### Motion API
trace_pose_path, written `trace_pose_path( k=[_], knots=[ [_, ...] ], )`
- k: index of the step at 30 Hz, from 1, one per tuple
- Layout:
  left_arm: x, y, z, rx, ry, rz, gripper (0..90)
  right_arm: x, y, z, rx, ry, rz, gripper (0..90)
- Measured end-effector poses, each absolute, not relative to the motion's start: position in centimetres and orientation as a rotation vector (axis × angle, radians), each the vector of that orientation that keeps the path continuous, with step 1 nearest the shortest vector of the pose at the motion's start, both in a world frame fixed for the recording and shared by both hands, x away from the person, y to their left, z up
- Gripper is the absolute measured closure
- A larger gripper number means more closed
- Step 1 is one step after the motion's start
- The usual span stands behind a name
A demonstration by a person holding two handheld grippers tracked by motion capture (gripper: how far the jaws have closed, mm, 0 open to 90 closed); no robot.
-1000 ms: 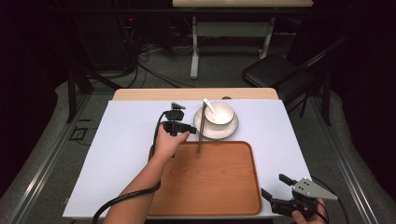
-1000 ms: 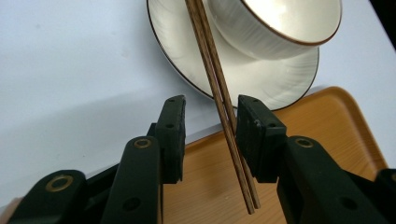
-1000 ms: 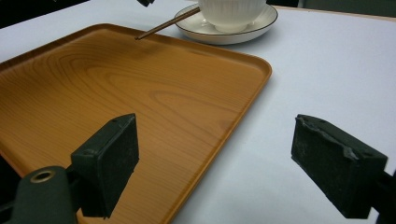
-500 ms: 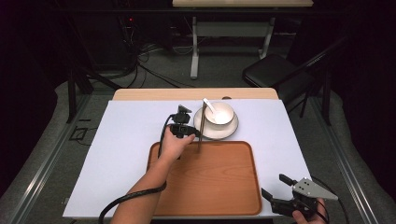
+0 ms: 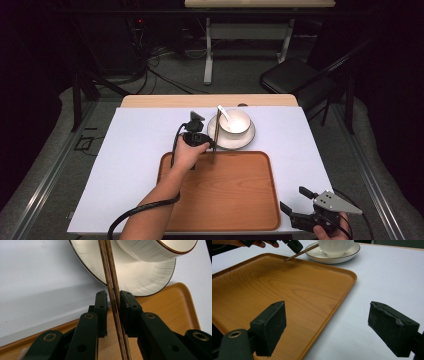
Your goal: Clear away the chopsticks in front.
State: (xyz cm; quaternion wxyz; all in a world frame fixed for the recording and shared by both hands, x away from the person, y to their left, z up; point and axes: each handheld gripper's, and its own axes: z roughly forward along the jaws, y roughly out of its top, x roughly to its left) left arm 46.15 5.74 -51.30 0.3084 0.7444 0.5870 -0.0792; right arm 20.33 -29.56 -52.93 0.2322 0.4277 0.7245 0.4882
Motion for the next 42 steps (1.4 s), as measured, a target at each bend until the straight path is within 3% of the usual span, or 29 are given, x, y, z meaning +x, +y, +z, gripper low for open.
trace_pose_path(
  k=[29, 42],
  knots=[
    [47.3, 5.7, -51.9, 1.905, 1.721, -0.411, 81.6, 20.3, -29.6, -52.9, 1.171, 1.986, 1.346, 14.7],
    [47.4, 6.1, -51.8, 1.881, 1.733, -0.409, 85.7, 20.3, -29.7, -52.9, 1.173, 1.984, 1.347, 14.7]
  ],
)
